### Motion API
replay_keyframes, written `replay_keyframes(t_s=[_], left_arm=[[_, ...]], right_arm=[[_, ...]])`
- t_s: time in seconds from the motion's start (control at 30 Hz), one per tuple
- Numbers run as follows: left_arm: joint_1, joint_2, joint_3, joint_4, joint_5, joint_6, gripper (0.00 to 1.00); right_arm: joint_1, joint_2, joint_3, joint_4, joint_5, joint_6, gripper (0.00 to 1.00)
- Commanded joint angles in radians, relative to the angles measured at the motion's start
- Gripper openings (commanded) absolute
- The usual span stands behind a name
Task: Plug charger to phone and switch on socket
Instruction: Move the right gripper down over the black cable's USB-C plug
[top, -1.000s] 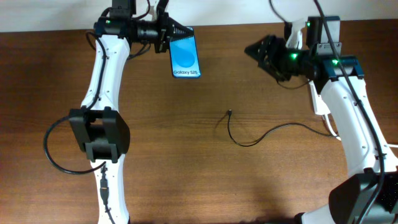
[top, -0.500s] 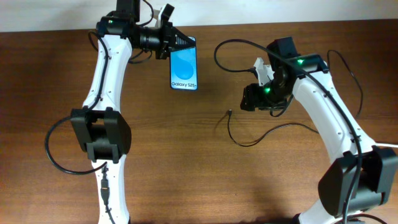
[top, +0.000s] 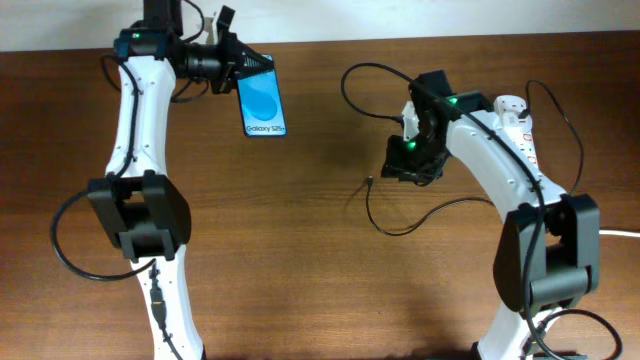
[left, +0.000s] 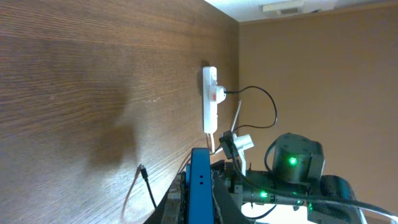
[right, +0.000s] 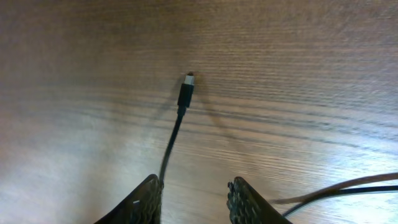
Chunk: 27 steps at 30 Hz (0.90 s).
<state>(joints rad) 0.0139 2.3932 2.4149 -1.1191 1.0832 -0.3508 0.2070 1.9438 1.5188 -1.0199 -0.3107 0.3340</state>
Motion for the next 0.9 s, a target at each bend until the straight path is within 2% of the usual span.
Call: replay_keyframes(t_s=[0.0, 0.3, 0.4, 0.87], left_arm=[[0.013, -0.052, 0.013, -0.012, 0.019, 0.004, 0.00], [0.012, -0.052, 0.013, -0.028, 0.018, 0.004, 0.00], [0.012, -0.052, 0.013, -0.044, 0.018, 0.004, 0.00], [0.012, -0.052, 0.013, -0.063, 0.018, 0.005, 0.00]], right_arm=[[0.017, 0.056, -0.005, 0.013, 0.009, 0.137, 0.38], [0.048, 0.152, -0.005, 0.138, -0.044, 0.189, 0.39], [0.063, 0.183, -0.005, 0.146, -0.040, 0.225, 0.39], [0.064, 0.209, -0.029, 0.183, -0.021, 0.225, 0.38]])
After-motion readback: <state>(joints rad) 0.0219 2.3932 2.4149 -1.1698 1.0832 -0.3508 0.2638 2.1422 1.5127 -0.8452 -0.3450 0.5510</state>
